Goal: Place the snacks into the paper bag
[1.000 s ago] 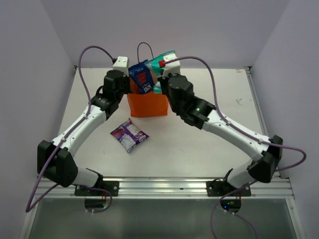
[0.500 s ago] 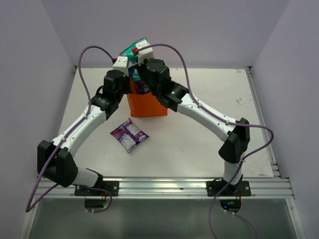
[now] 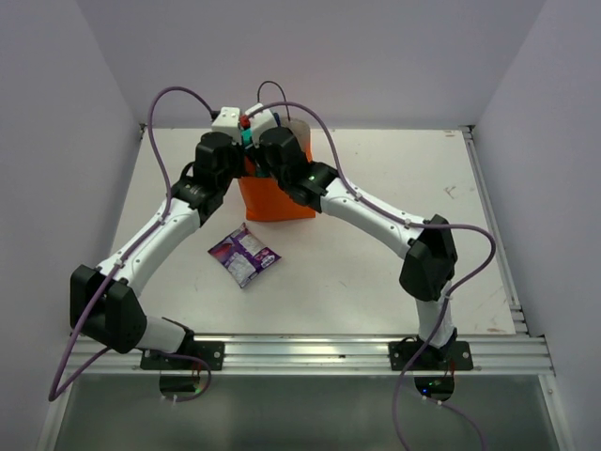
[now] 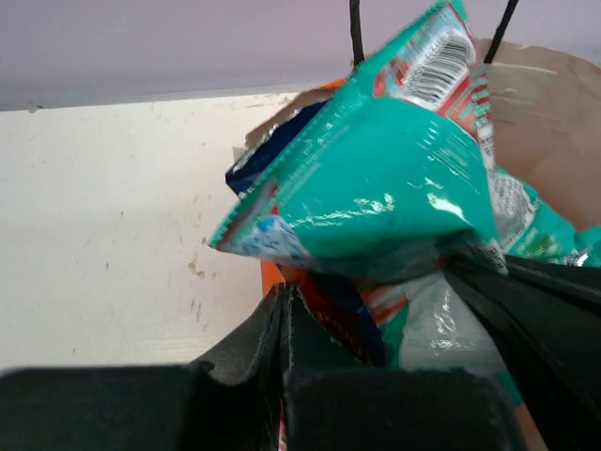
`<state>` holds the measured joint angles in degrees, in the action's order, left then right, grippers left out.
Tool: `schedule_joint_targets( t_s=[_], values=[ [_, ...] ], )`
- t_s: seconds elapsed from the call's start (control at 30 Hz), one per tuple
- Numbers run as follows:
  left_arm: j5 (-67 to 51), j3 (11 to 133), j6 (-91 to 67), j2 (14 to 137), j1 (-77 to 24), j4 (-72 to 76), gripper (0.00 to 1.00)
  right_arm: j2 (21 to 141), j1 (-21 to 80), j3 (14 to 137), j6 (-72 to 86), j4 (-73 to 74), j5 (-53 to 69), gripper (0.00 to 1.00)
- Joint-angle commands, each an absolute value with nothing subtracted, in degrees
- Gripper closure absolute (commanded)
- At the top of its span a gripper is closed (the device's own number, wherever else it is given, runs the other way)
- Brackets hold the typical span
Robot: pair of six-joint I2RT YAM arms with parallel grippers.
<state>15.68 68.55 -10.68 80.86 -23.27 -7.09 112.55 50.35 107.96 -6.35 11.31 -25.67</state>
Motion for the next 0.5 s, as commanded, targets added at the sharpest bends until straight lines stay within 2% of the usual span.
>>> schedule_joint_targets(
  t_s=[0.0,0.1,0.13,0.17,0.2,0.23,0.3,0.47],
  values=[
    [16.2,68.0,-9.5,78.9,-23.3,-6.9,1.00,112.5,50.2,109.1,-4.1,16.3,-25.4,1.00],
    [15.9,68.0,-9.6,78.8,-23.3,-6.9,1.00,114.5,50.0,112.9,-4.2,22.2,-26.5,1.00],
    [15.9,68.0,-9.5,78.9,-23.4,-7.0,1.00,115.0,49.8,113.8,-4.2,23.5,-26.6,0.98],
    [15.7,68.0,-9.6,78.8,-23.3,-6.9,1.00,115.6,49.7,114.5,-4.2,25.2,-27.0,0.91],
    [15.8,68.1,-9.5,78.7,-23.3,-7.0,1.00,115.3,49.7,114.8,-4.2,25.6,-27.2,0.80],
    [15.8,68.0,-9.5,78.7,-23.3,-7.0,1.00,114.8,49.7,114.2,-4.2,25.1,-27.3,0.57],
    [16.0,68.0,-9.5,78.5,-23.3,-7.1,1.00,112.1,49.7,111.9,-4.6,22.5,-27.2,0.32],
    [16.2,67.9,-9.3,78.6,-23.4,-7.0,1.00,101.7,50.1,105.7,-6.2,14.0,-29.1,0.29]
  ],
)
